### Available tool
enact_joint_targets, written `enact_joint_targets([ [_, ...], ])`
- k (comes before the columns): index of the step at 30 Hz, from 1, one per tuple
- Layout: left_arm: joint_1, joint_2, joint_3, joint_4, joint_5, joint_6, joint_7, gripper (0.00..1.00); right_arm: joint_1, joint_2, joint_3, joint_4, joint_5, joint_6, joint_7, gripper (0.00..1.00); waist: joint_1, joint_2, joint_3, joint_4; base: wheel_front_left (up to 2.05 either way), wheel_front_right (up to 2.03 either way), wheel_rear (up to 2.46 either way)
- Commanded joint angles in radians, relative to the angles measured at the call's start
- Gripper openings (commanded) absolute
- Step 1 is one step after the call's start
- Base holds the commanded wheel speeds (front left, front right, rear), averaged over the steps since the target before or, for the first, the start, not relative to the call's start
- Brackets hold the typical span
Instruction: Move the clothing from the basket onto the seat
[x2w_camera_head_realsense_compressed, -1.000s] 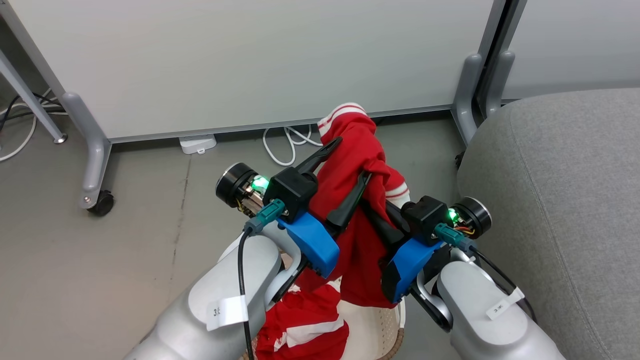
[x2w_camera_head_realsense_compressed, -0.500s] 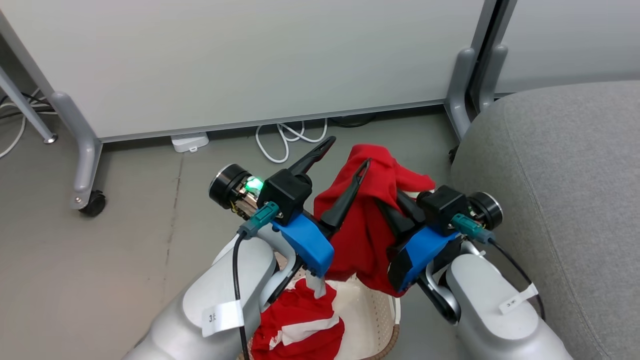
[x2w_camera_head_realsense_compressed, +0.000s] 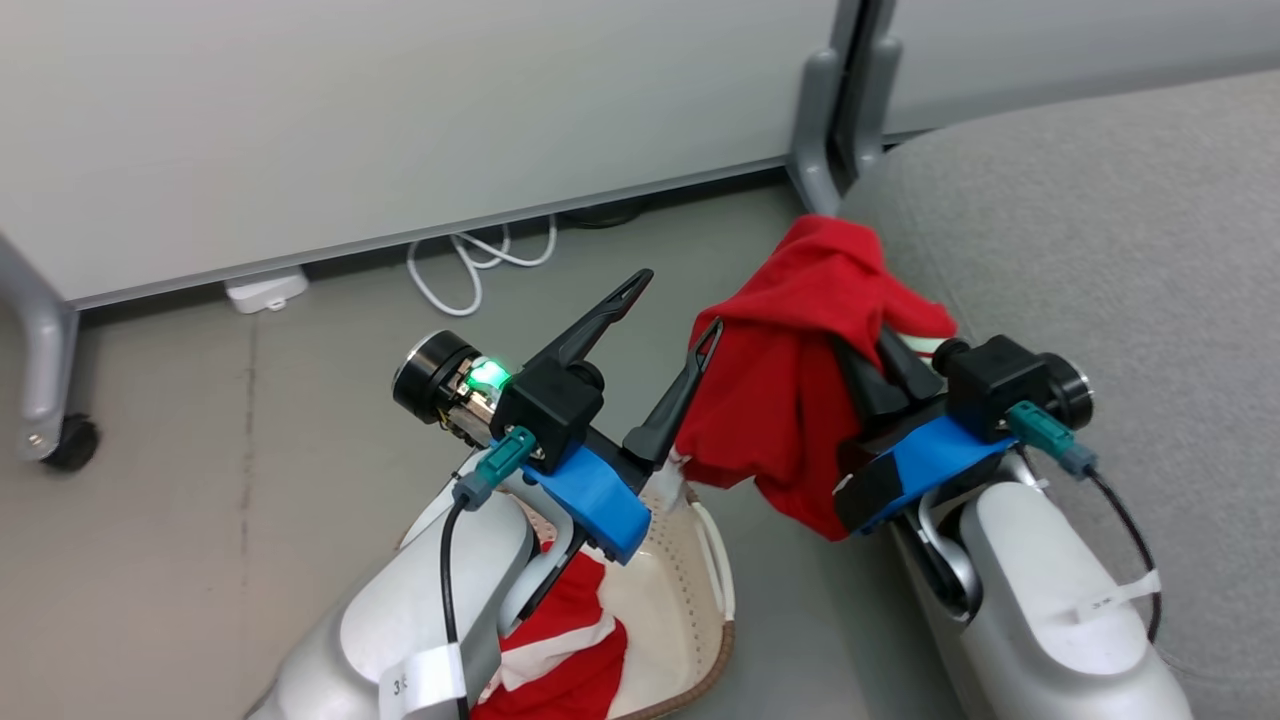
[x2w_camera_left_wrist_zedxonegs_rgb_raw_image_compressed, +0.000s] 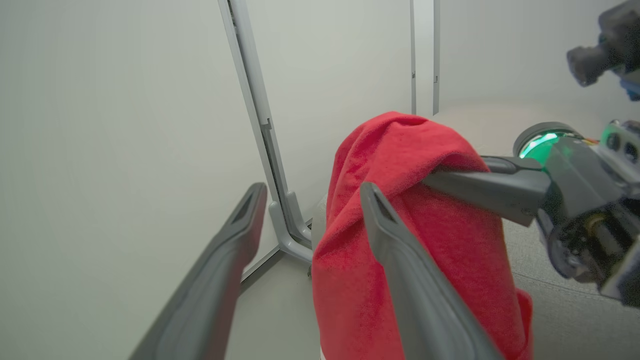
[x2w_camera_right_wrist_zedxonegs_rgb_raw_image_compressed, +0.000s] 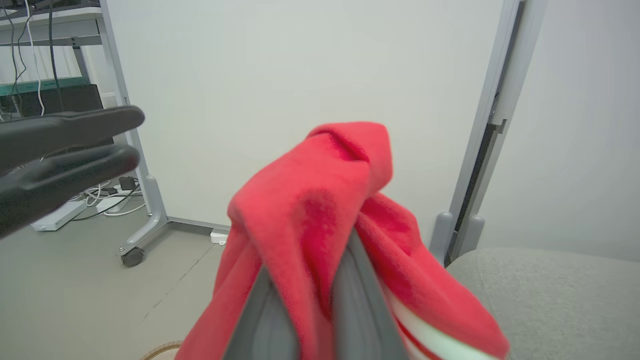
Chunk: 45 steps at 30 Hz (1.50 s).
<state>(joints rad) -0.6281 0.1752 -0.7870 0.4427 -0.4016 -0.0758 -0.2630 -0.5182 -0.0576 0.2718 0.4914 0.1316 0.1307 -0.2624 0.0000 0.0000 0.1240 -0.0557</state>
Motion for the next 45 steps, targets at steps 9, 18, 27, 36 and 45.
enact_joint_targets([
  [9,0.030,0.015,0.006,-0.034,0.040,-0.010,-0.003,1.00,0.058,-0.031,-0.085,-0.122,-0.013,0.000,-0.004,0.00,0.0000,0.0000,0.062,-0.173,0.00,0.00,0.00],
  [18,0.034,-0.004,-0.020,-0.038,0.062,-0.025,-0.003,1.00,0.146,-0.024,-0.138,-0.214,-0.013,0.000,-0.004,0.00,0.0000,0.0000,0.075,-0.269,0.00,0.00,0.00],
  [27,0.034,-0.022,-0.045,-0.033,0.079,-0.036,-0.003,1.00,0.256,-0.012,-0.182,-0.291,-0.018,0.000,-0.004,0.00,0.0000,0.0000,0.090,-0.319,0.00,0.00,0.00],
  [36,0.026,-0.017,-0.039,-0.036,0.088,-0.040,-0.003,1.00,0.257,-0.001,-0.193,-0.312,-0.005,0.000,-0.004,0.00,0.0000,0.0000,0.102,-0.320,0.00,0.00,0.00],
  [45,-0.029,0.018,-0.002,-0.065,0.111,-0.030,-0.003,1.00,0.095,-0.019,-0.238,-0.376,-0.033,0.000,-0.004,0.00,0.0000,0.0000,0.197,-0.289,0.00,0.00,0.00],
])
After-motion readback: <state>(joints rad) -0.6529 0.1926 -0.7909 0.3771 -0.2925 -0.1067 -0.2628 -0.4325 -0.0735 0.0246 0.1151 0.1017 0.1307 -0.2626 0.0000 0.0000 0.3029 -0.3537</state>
